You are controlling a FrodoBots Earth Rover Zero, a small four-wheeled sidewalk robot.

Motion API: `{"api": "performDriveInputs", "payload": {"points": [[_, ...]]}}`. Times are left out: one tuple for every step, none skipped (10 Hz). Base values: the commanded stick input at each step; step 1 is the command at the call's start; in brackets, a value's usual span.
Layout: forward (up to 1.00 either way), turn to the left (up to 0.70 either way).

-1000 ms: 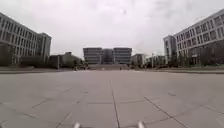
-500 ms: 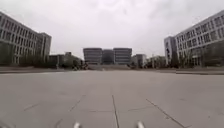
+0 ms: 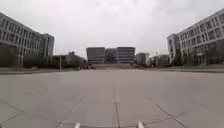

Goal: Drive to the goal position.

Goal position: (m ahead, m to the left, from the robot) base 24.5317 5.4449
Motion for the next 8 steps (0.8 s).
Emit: {"api": "performDriveInputs", "payload": {"points": [[0.85, 0.00], [0.85, 0.00], [0.85, 0.00], [0.85, 0.00], [0.85, 0.00], [0.85, 0.00], [0.85, 0.00], [0.85, 0.00]]}}
